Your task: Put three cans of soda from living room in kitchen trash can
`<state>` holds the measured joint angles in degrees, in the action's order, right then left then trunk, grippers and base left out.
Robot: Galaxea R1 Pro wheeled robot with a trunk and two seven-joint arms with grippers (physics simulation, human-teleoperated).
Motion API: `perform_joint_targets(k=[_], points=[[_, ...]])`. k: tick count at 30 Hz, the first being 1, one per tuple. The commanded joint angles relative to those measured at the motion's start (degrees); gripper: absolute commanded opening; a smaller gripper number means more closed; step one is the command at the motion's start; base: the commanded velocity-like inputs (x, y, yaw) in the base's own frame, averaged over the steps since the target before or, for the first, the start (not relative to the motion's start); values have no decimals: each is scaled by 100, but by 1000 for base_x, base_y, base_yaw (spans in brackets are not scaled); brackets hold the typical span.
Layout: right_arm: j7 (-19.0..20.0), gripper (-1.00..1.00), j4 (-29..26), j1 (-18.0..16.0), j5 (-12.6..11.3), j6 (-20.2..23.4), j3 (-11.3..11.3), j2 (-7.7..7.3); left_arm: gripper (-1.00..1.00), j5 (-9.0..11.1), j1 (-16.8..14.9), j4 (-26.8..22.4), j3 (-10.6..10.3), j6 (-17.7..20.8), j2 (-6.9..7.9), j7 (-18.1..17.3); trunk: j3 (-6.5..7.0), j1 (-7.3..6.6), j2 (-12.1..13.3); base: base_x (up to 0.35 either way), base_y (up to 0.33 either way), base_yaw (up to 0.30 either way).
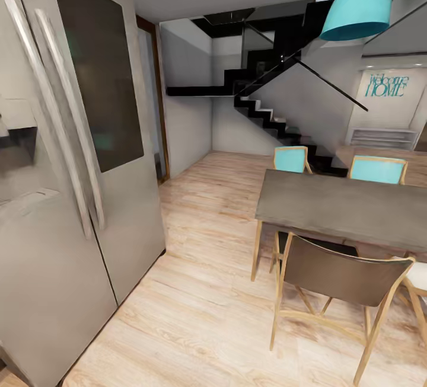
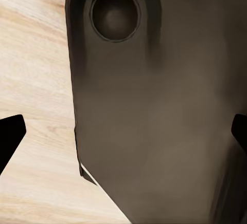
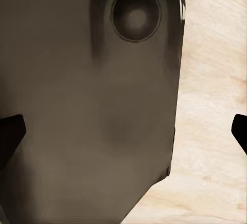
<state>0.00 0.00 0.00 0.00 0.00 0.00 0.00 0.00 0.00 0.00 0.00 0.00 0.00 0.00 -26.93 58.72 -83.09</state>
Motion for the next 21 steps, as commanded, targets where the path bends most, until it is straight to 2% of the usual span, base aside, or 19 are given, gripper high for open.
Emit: perform_joint_targets(k=[1,4,21], points=[[0,100,0,0,0,0,0,0,100,0,0,0,0,0,0,0,0,0,1,0,0,0],[23,100,-1,0,80,-4,73,27,100,-5,0,19,27,-27,-6,-42,0,0,1,0,0,0],[22,100,-6,0,87,-35,73,27,100,-7,0,19,27,-34,-7,-45,0,0,1,0,0,0]])
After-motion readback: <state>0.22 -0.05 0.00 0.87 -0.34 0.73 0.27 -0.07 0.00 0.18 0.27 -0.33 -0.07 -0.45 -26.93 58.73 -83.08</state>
